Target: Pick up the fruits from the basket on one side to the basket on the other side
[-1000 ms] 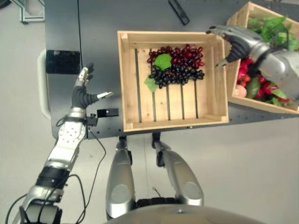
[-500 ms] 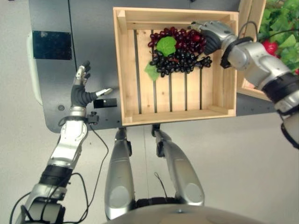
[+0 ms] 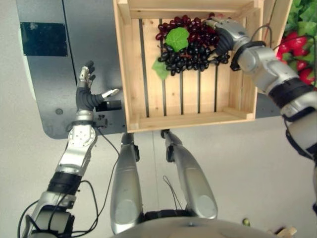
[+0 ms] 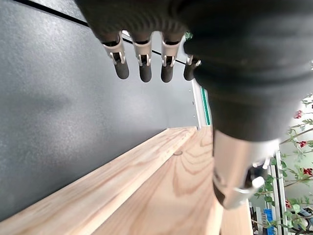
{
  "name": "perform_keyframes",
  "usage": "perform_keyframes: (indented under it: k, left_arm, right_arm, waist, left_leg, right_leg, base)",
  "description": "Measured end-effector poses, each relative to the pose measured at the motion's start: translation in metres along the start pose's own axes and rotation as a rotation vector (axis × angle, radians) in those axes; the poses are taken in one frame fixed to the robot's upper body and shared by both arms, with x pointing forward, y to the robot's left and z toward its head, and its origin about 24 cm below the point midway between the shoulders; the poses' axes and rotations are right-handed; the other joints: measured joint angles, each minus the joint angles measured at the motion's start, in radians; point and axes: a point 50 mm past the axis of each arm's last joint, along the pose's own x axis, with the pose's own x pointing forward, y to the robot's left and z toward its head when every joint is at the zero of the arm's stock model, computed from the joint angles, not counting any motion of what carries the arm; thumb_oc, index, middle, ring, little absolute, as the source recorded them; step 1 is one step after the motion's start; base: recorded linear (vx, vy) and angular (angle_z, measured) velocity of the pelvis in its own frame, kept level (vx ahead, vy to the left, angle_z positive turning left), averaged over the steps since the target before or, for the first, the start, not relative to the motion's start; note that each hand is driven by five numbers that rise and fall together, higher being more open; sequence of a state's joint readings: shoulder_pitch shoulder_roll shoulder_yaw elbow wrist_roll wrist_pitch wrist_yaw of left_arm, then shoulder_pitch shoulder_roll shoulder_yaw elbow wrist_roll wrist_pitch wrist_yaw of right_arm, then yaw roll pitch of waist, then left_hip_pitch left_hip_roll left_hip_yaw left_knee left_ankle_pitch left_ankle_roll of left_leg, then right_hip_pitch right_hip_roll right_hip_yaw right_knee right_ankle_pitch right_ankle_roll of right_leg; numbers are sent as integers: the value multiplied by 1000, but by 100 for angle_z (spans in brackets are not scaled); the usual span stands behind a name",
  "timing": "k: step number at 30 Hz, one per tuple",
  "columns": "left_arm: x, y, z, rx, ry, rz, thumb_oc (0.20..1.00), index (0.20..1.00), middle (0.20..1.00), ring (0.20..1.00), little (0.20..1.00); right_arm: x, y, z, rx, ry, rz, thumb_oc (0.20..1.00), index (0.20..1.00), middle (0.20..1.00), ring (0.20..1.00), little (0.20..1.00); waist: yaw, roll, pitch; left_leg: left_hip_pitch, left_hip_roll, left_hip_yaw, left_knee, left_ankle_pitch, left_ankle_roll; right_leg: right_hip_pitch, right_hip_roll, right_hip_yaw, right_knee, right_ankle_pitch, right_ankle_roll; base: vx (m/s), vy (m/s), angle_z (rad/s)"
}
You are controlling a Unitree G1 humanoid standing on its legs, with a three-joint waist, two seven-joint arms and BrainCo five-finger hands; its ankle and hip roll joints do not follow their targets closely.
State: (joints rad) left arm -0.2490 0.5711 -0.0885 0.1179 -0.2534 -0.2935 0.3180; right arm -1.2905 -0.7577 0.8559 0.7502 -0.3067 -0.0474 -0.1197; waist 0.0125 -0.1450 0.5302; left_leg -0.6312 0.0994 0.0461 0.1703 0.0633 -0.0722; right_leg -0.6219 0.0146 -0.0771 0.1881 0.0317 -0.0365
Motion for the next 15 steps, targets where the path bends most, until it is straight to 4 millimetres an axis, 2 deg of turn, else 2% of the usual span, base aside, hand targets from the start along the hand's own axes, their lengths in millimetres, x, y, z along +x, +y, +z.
perform_keyframes:
  k: [5, 15]
  left_arm:
    - [2, 0, 2, -2, -8, 8, 1000, 1000, 1000, 1000, 1000]
    - [4, -2, 4, -8, -18, 24, 1000, 1000, 1000, 1000, 1000]
  right_arm:
    - [1, -5, 0, 20, 14, -40, 1000, 1000, 1000, 1000, 1000]
    - [8, -14, 12, 99, 9, -117, 1000, 1000, 1000, 1000, 1000]
  waist:
    - [-2, 0, 0]
    - [0, 2, 0]
  left_leg:
    - [-33, -1, -10, 10, 0, 0]
    - [-89, -5, -30, 24, 10, -3]
  right_leg:
    - [-25, 0, -10, 3, 0, 0]
    - [-82, -4, -16, 29, 0, 0]
  base:
    - [-5, 0, 3]
    - [-6, -1, 2]
